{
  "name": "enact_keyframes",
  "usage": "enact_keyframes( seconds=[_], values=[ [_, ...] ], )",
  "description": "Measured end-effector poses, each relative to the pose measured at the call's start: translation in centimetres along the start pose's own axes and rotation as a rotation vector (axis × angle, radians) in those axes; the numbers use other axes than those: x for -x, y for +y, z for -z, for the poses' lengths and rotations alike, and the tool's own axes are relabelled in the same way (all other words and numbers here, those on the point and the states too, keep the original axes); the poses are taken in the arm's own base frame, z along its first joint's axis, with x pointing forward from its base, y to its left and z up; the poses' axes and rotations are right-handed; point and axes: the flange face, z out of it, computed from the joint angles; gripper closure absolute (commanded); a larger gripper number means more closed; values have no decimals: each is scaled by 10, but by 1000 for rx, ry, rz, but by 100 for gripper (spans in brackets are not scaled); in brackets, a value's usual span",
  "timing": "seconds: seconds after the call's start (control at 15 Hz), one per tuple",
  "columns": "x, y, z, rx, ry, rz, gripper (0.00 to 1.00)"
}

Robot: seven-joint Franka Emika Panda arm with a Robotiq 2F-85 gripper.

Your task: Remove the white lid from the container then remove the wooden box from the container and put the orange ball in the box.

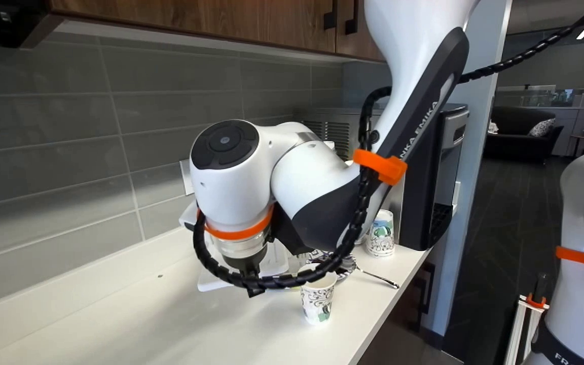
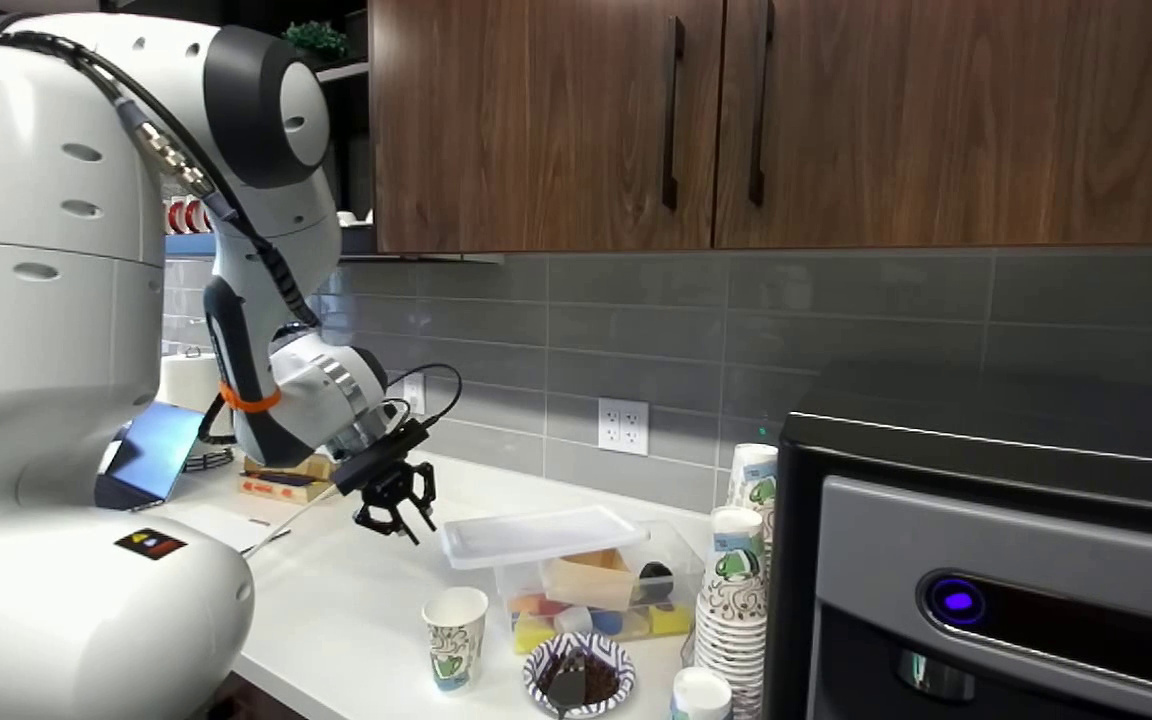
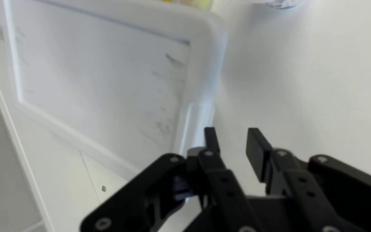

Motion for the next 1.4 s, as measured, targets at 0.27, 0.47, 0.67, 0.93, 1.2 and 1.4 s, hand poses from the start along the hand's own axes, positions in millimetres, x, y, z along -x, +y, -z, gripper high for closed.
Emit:
enact_keyframes(
  seconds=[0.27, 0.47, 0.67, 0.93, 1.2, 1.4],
  values=[
    [-18, -35, 9, 0, 24, 94, 46],
    [-18, -40, 9, 13, -20, 45, 24],
    [-9, -29, 14, 5, -91, -99, 2],
    [18, 9, 24, -9, -176, -298, 0],
    [73, 65, 12, -3, -267, -492, 1],
    [120, 104, -7, 5, -354, -641, 0]
  ],
)
